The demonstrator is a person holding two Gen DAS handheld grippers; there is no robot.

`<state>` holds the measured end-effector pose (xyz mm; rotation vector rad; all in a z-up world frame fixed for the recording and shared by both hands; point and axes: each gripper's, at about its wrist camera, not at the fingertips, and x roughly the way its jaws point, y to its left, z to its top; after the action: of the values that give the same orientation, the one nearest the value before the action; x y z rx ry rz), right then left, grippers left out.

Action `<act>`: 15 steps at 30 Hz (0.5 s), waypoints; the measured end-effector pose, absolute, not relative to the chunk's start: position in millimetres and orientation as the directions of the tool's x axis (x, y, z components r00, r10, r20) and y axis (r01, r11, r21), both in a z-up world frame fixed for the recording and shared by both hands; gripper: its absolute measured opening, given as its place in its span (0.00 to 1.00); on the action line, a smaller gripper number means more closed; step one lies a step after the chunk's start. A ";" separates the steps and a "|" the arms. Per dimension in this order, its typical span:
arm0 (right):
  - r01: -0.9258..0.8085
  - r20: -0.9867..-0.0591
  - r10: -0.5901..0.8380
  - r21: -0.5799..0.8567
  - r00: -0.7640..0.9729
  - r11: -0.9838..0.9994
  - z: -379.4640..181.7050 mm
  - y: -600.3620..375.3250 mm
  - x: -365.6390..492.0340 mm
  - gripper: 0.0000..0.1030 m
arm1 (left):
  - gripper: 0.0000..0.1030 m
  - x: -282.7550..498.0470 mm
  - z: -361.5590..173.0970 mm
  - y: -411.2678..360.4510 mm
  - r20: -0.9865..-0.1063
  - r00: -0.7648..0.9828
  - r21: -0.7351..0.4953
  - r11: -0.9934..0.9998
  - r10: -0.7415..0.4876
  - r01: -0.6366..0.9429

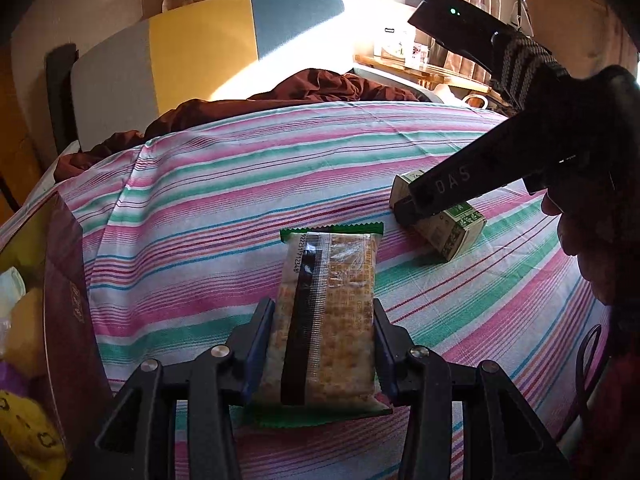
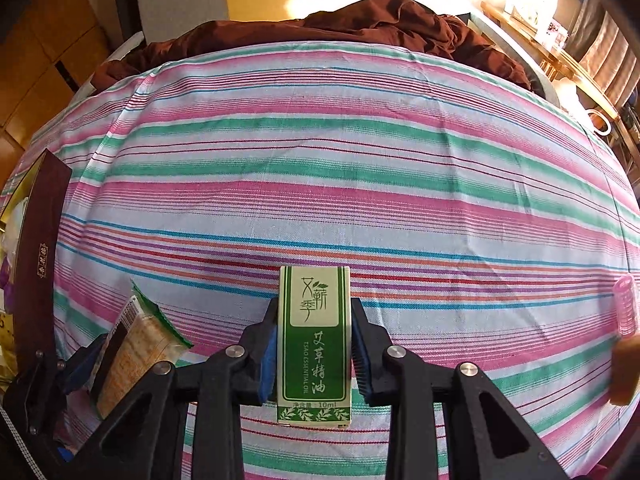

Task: Organize objects
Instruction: 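Carry the cracker packet and green box into the gold tray and open both tools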

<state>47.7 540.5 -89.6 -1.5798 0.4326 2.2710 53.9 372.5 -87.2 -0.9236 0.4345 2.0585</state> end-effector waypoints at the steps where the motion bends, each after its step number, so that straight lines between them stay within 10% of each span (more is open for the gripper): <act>1: -0.439 -0.940 0.104 0.052 -0.324 -0.897 -92.7 535.9 48.4 0.30 | 0.45 53.6 -85.7 370.3 -0.742 -0.394 -0.027 -0.611 0.542 -0.791; 15: -0.420 -0.937 0.139 0.010 -0.321 -0.907 -97.6 525.6 46.3 0.29 | 0.45 64.3 -17.8 321.3 -0.671 -0.484 -0.003 -0.655 0.561 -0.755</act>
<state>46.3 525.6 -97.6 -1.5766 0.3592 2.2757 64.3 321.3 -17.8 -0.8341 0.3764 2.1588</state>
